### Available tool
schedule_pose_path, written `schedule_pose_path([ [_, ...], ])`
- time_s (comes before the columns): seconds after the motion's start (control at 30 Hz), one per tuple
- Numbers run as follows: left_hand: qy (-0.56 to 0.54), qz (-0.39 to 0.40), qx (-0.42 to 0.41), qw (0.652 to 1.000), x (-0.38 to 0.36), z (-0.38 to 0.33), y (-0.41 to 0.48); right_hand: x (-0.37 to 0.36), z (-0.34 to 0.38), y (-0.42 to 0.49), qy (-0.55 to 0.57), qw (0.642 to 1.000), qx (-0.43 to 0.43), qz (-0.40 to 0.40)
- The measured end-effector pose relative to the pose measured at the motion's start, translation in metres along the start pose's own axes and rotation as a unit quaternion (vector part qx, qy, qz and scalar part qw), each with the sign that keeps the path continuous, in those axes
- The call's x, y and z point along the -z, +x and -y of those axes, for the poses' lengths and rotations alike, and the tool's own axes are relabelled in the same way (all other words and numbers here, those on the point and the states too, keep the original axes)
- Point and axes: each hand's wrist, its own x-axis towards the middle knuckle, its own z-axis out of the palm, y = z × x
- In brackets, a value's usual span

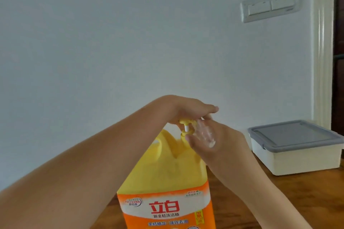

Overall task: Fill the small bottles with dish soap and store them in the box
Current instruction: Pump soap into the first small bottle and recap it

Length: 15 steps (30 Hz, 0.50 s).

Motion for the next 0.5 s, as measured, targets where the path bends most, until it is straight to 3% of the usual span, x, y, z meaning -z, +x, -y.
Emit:
schedule_pose_path([
  [0.13,-0.026,-0.092,-0.040,0.995,-0.024,0.019,0.007,-0.011,-0.003,-0.001,-0.058,0.998,0.012,0.000],
  [0.27,-0.022,-0.059,-0.014,0.998,-0.023,0.015,0.006,-0.015,-0.002,-0.005,-0.032,0.999,-0.031,-0.004],
  [0.43,-0.038,0.038,-0.008,0.999,0.000,0.001,-0.004,-0.007,0.003,-0.002,-0.012,1.000,-0.008,-0.003],
  [0.5,0.001,0.027,0.011,1.000,-0.001,-0.002,-0.004,-0.008,0.002,-0.002,-0.003,1.000,-0.003,-0.014],
])
